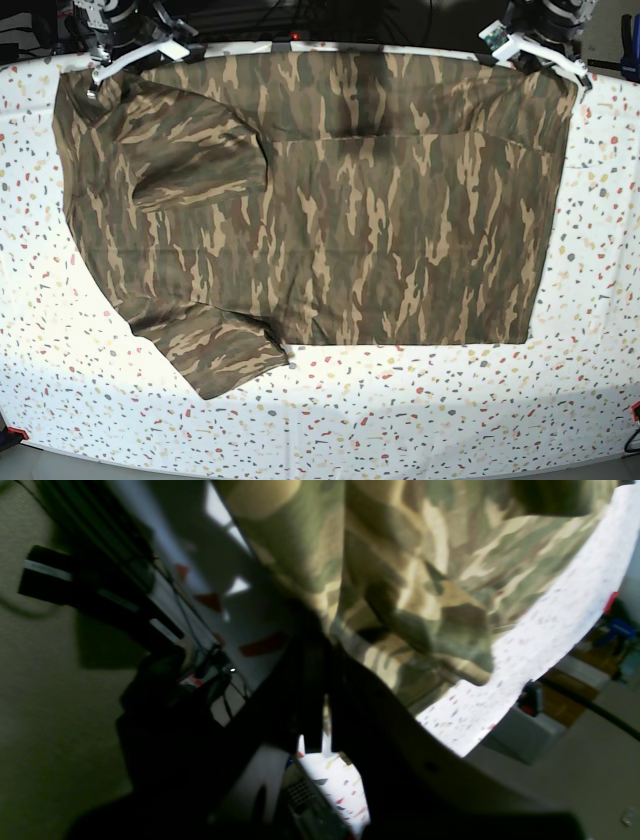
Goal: Fold the T-shirt properly
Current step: 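Lift the shirt edge with both grippers and carry it over the body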
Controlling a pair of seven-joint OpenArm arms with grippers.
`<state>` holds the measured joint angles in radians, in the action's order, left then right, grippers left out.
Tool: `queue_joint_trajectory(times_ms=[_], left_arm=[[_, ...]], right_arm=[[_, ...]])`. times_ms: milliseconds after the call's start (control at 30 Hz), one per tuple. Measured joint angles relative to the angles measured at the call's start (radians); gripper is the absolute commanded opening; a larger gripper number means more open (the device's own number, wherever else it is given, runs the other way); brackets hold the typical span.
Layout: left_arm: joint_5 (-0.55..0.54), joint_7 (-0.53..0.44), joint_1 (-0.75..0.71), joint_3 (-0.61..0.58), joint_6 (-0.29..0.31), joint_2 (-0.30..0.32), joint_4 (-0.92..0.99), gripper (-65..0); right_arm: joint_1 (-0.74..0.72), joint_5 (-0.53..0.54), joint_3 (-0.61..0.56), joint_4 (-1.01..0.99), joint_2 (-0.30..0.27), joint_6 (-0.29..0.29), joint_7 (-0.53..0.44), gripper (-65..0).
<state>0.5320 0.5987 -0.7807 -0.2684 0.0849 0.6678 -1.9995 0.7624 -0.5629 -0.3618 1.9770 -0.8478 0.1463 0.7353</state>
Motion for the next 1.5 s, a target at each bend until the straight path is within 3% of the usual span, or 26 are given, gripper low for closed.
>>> queue_joint_trajectory(times_ms=[33, 100, 167, 267, 367, 467, 567, 733, 900, 1000, 1067, 1200, 1267, 1367, 1500], left_arm=[[0.0, 0.0, 0.0, 0.0, 0.0, 0.0, 0.0, -65.0], [0.0, 0.0, 0.0, 0.0, 0.0, 0.0, 0.0, -65.0], [0.003, 0.001, 0.0, 0.0, 0.0, 0.0, 0.0, -65.0], [0.002, 0.023, 0.0, 0.0, 0.0, 0.0, 0.0, -63.6], [0.003, 0.095, 0.0, 0.0, -0.001, 0.0, 0.0, -53.8], [0.003, 0.091, 0.0, 0.0, -0.001, 0.0, 0.0, -47.3], [0.003, 0.086, 0.0, 0.0, 0.0, 0.0, 0.0, -47.1], [0.003, 0.114, 0.0, 0.0, 0.0, 0.0, 0.0, -47.1], [0.03, 0.317, -0.001, 0.0, -0.005, 0.0, -0.037, -47.1], [0.125, 0.347, 0.0, 0.0, -0.082, 0.0, -0.085, -47.1], [0.171, 0.301, 0.0, 0.001, -0.145, 0.0, -0.117, -47.1], [0.17, 0.081, 0.051, 0.0, -0.262, -0.001, -0.138, -47.1], [0.132, 0.025, 0.12, -0.001, -0.269, -0.003, -0.138, -47.1], [0.016, -0.061, 0.246, -0.002, -0.267, -0.003, -0.138, -47.1], [-0.103, -0.133, 0.415, -0.002, -0.266, -0.008, -0.138, -47.1]], right_arm=[[0.0, 0.019, 0.0, 0.0, 0.0, 0.0, 0.0, -65.0], [0.0, 0.035, 0.0, 0.0, 0.0, 0.001, 0.005, -54.7], [0.0, 0.039, 0.0, 0.0, 0.0, 0.005, 0.016, -50.3], [0.0, 0.039, 0.0, 0.0, 0.0, 0.005, 0.029, -50.0], [0.0, 0.039, 0.0, 0.0, 0.0, 0.005, 0.048, -50.0], [0.0, 0.039, 0.0, 0.002, 0.0, 0.005, 0.048, -50.0], [0.0, 0.043, 0.0, 0.023, 0.0, 0.019, 0.051, -50.0], [0.001, 0.165, 0.001, 0.113, -0.002, 0.084, 0.052, -50.0], [0.0, 0.194, 0.002, 0.227, -0.003, 0.09, 0.051, -50.0], [0.0, 0.195, 0.002, 0.285, -0.003, 0.085, 0.027, -50.0], [-0.001, 0.191, 0.001, 0.308, -0.002, 0.021, 0.008, -50.0], [-0.064, 0.137, 0.001, 0.316, 0.042, -0.08, -0.005, -50.0], [-0.127, 0.133, 0.001, 0.316, 0.098, -0.13, -0.004, -50.0], [-0.244, 0.15, 0.001, 0.316, 0.192, -0.159, -0.004, -49.3], [-0.392, 0.266, 0.001, 0.316, 0.307, -0.161, -0.001, -37.1]])
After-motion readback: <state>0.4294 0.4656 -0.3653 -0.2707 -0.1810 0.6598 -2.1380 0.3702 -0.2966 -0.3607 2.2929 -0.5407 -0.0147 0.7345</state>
